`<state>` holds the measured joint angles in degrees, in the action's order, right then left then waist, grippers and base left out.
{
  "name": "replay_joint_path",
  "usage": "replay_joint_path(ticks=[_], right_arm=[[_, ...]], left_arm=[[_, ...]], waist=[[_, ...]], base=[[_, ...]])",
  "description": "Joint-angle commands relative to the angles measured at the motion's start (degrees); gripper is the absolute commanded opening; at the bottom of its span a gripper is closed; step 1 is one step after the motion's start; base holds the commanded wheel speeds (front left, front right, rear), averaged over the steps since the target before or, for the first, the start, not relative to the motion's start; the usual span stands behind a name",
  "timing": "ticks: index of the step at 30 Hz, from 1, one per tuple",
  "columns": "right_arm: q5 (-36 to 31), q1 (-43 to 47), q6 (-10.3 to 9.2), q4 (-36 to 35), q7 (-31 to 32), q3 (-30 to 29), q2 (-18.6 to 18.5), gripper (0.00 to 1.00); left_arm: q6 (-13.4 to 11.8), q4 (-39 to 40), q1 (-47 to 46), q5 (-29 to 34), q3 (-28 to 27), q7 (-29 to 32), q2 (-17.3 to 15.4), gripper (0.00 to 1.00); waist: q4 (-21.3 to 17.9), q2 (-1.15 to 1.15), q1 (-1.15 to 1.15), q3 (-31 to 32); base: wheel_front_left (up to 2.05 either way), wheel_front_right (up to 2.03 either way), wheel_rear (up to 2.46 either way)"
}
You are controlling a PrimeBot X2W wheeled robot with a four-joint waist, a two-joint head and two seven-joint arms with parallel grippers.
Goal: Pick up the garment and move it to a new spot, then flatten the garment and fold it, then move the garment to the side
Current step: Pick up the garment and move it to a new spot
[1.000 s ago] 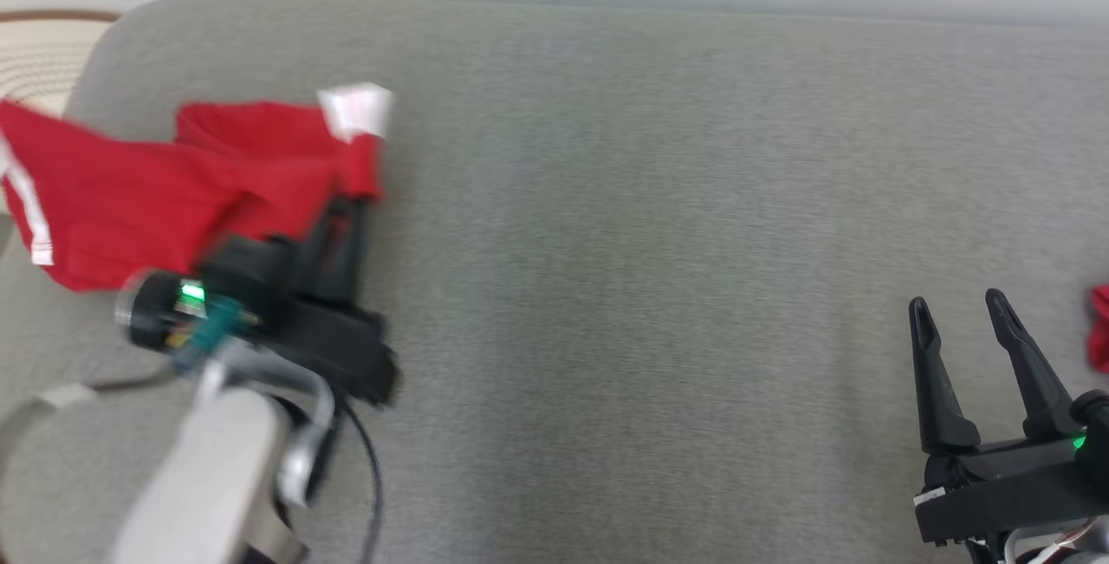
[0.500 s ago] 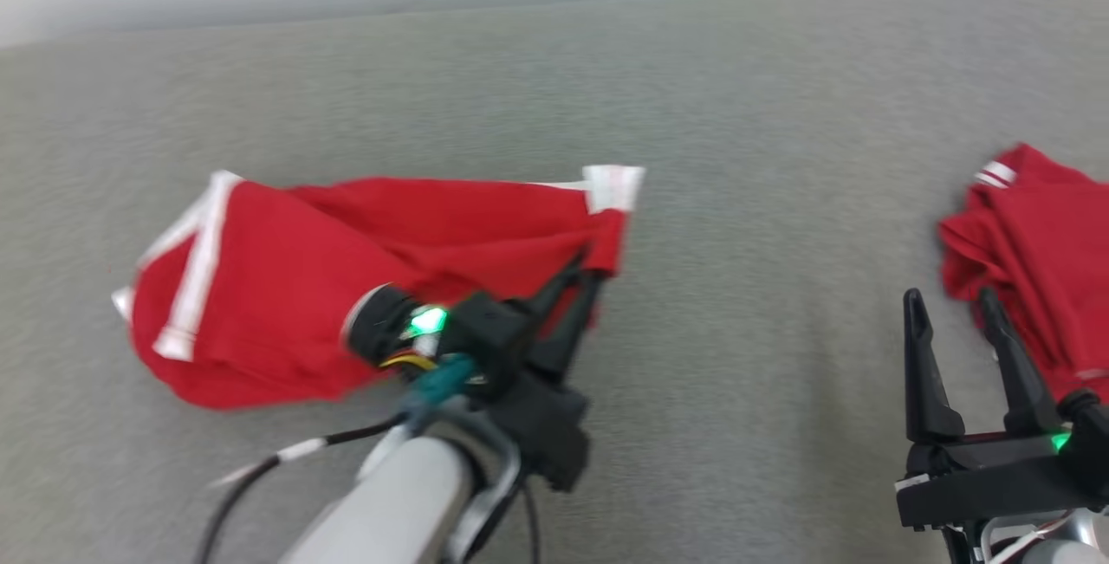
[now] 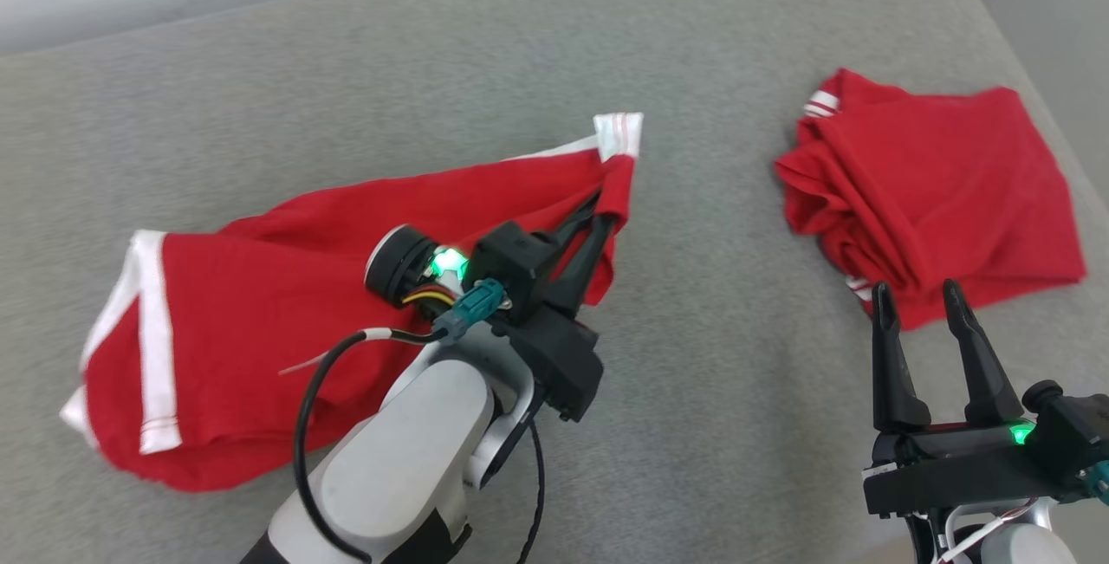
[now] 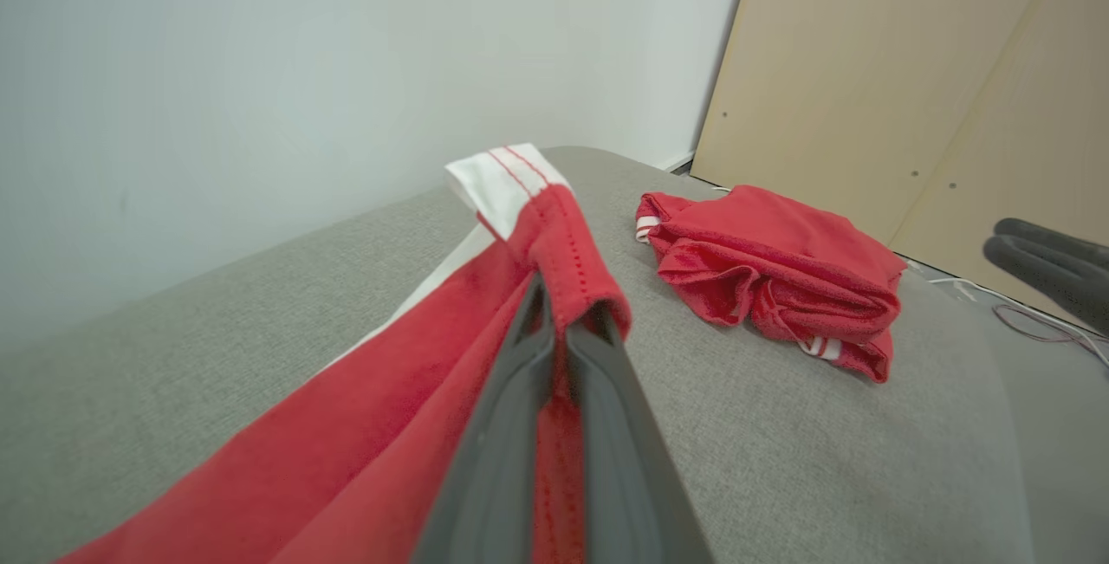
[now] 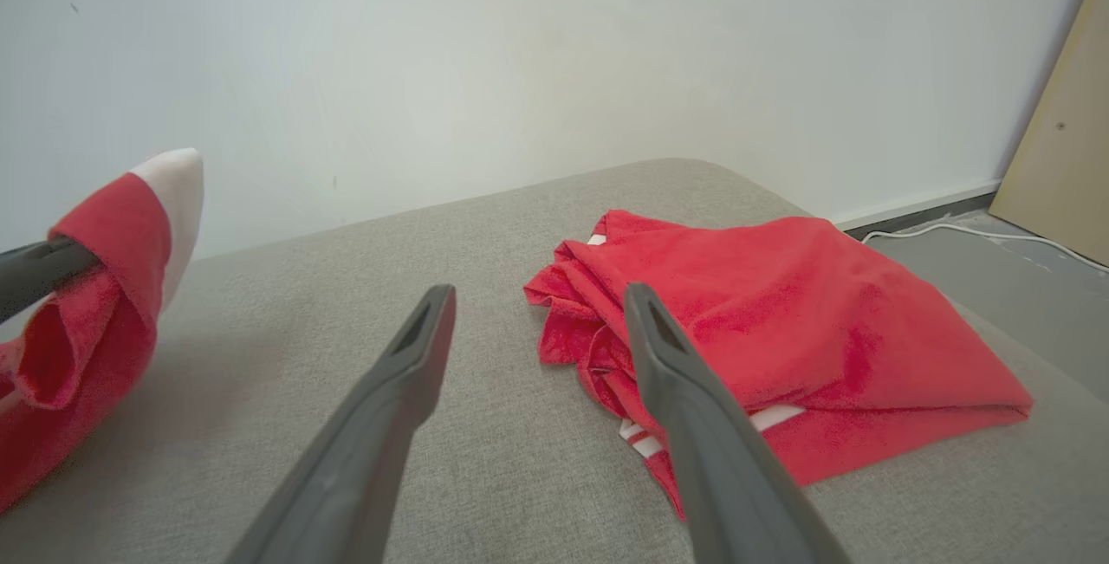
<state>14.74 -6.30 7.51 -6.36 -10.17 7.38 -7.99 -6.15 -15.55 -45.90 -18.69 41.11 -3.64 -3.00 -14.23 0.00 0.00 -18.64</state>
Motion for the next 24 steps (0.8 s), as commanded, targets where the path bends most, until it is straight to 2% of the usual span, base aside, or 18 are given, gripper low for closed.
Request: replay_joint_path(ticks=[1, 4, 5, 6, 7, 11, 14, 17, 24], right_arm=[[0.60, -0.33, -0.04, 0.46, -0.57, 0.24, 0.29, 1.00], [0.74, -0.43, -0.04, 1.28, -1.12, 0.05, 0.37, 1.00], [0.77, -0.49, -0.04, 1.52, -1.26, 0.02, 0.39, 1.00], [0.78, -0.54, -0.04, 1.74, -1.43, -0.10, 0.38, 1.00], [0.79, -0.54, -0.04, 1.96, -1.53, -0.25, 0.40, 1.00], [0.61, -0.72, -0.04, 2.41, -1.63, -0.68, 0.48, 1.00], [0.27, -0.56, -0.04, 2.35, -1.44, -1.26, 0.21, 1.00], [-0.18, -0.37, -0.04, 1.83, -1.34, -1.78, -0.27, 1.00], [-0.88, 0.55, -0.04, 0.23, -0.43, -2.78, -1.20, 1.00]], left_arm=[[-0.09, -1.81, -0.33, -0.71, 0.30, -1.15, -0.06, 0.00], [0.45, -5.32, -0.85, -2.60, 1.47, -2.34, 0.03, 0.00], [0.95, -5.85, -0.91, -3.83, 1.95, -2.73, 0.06, 0.03], [0.96, -6.32, -1.06, -4.71, 2.56, -3.23, 0.05, 0.37], [1.13, -6.66, -1.38, -5.39, 3.29, -3.64, 0.06, 1.00], [1.62, -6.40, -1.61, -7.92, 6.33, -5.56, 0.04, 1.00], [0.97, -4.88, -1.07, -9.63, 7.63, -7.11, 0.05, 1.00], [-0.42, -3.25, -0.28, -9.34, 7.22, -8.45, 0.00, 1.00], [-4.92, 2.16, 2.07, -8.68, 2.30, -10.68, -3.24, 1.00]], waist=[[-3.91, 0.00, 0.00, -2.29], [-4.48, 0.00, 0.00, -2.42], [-4.57, 0.00, 0.00, -2.42], [-4.56, 0.00, 0.00, -2.39], [-4.43, 0.00, 0.00, -2.32], [-3.22, 0.00, 0.00, -1.53], [-1.76, 0.00, 0.00, -0.42], [0.16, 0.00, 0.00, 0.73], [4.99, 0.00, 0.00, 2.72]], base=[[0.00, 0.00, 0.00], [0.00, 0.00, 0.00], [0.00, 0.00, 0.00], [0.00, 0.00, 0.00], [0.00, 0.00, 0.00], [0.00, 0.00, 0.00], [0.00, 0.00, 0.00], [0.00, 0.00, 0.00], [0.00, 0.00, 0.00]])
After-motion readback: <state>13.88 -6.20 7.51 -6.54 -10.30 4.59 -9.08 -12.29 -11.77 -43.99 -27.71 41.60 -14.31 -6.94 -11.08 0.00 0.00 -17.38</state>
